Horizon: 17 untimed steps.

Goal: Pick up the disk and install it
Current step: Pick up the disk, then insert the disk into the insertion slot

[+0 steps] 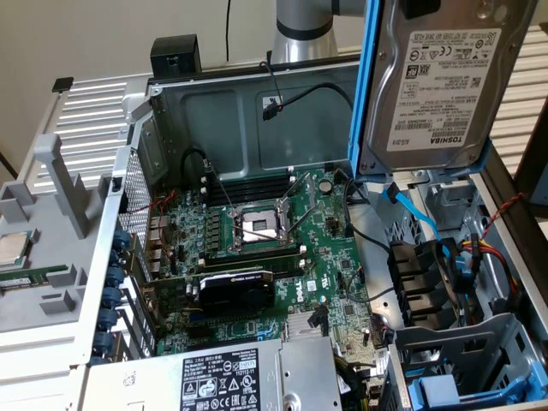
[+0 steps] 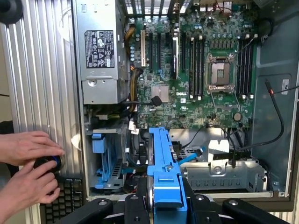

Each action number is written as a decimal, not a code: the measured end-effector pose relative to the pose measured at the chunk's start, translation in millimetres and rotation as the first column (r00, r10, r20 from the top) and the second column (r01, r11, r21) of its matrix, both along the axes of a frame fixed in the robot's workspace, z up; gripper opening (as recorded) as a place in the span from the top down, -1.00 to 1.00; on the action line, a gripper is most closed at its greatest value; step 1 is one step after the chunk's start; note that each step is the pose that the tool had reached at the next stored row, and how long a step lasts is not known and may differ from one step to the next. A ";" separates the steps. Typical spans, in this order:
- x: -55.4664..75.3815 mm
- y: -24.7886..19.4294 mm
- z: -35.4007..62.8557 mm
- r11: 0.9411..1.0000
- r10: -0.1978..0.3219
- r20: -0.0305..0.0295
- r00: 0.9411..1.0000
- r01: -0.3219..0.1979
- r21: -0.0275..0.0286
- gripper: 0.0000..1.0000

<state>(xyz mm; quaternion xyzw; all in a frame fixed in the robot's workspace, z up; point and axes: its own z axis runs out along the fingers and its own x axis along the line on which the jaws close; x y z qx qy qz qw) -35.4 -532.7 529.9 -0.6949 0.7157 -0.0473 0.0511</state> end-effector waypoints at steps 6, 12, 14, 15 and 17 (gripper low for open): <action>0.0 -0.1 0.0 1.000 0.000 0.001 1.000 0.000 0.000 0.26; 0.0 -0.1 0.0 1.000 0.000 0.001 1.000 0.000 0.000 0.26; 0.0 -0.2 -0.1 1.000 -0.001 0.001 1.000 0.001 0.000 0.26; -0.1 -0.6 -0.1 1.000 -0.003 0.001 1.000 0.003 0.000 0.26; 0.0 -2.0 -0.1 1.000 -0.009 0.001 1.000 0.009 -0.001 0.26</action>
